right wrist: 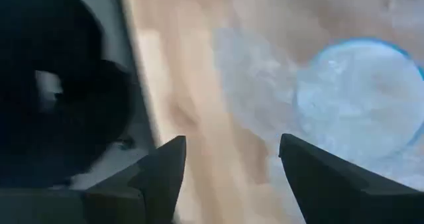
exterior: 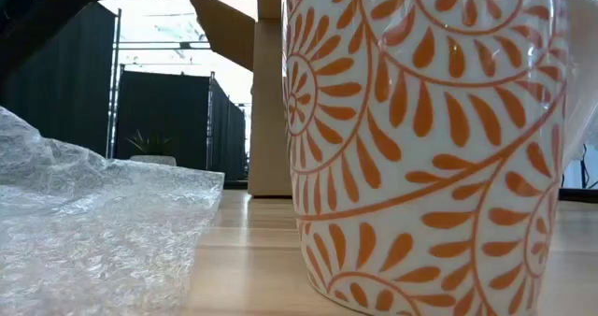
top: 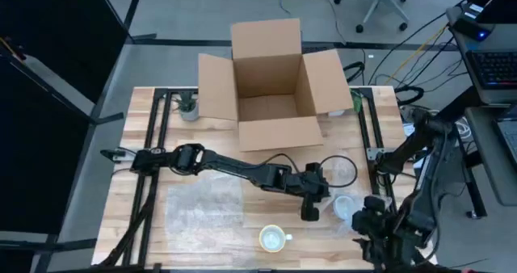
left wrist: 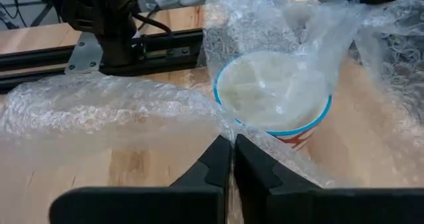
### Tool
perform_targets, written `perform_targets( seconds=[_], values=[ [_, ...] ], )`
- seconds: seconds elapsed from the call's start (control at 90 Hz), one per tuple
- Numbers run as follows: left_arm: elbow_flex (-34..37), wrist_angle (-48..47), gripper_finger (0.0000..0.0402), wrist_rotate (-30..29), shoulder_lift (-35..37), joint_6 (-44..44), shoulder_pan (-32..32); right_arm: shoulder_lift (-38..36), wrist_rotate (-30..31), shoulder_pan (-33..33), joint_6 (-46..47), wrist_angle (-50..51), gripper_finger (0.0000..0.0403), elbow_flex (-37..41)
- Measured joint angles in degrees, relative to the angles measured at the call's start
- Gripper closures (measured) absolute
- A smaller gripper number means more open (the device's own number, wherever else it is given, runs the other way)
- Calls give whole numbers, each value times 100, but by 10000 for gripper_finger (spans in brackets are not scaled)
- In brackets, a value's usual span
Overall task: Wrap mug
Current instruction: Wrap the red mug with bubble wrap
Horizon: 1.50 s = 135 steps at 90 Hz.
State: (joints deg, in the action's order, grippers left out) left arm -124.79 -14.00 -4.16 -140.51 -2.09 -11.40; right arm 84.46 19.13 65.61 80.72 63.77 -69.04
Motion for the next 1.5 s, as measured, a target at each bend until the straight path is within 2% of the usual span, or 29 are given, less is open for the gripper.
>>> perform_targets(
  seconds=[0.244, 0.5, 0.767, 1.0, 1.356, 1.5],
  values=[
    [0, 14, 401, -2, 0, 7, 2, 40, 309, -434, -771, -43, 172, 604],
    [2, 171, 401, 38, 0, 11, 2, 40, 316, -753, -1006, -1079, 172, 1482],
    [9, 1022, 401, 1031, 0, 14, -113, 40, 326, -776, -1135, -1072, 172, 1489],
    [7, 1411, 401, 1094, -327, 21, -127, 44, 449, -789, -1146, -1061, 172, 1496],
    [28, 1406, 401, 861, -588, 318, 38, 44, 453, -943, -1242, -1108, 172, 1489],
    [28, 1330, 401, 859, -610, 326, 48, 18, 318, -940, -1282, -668, 172, 1120]
  ],
)
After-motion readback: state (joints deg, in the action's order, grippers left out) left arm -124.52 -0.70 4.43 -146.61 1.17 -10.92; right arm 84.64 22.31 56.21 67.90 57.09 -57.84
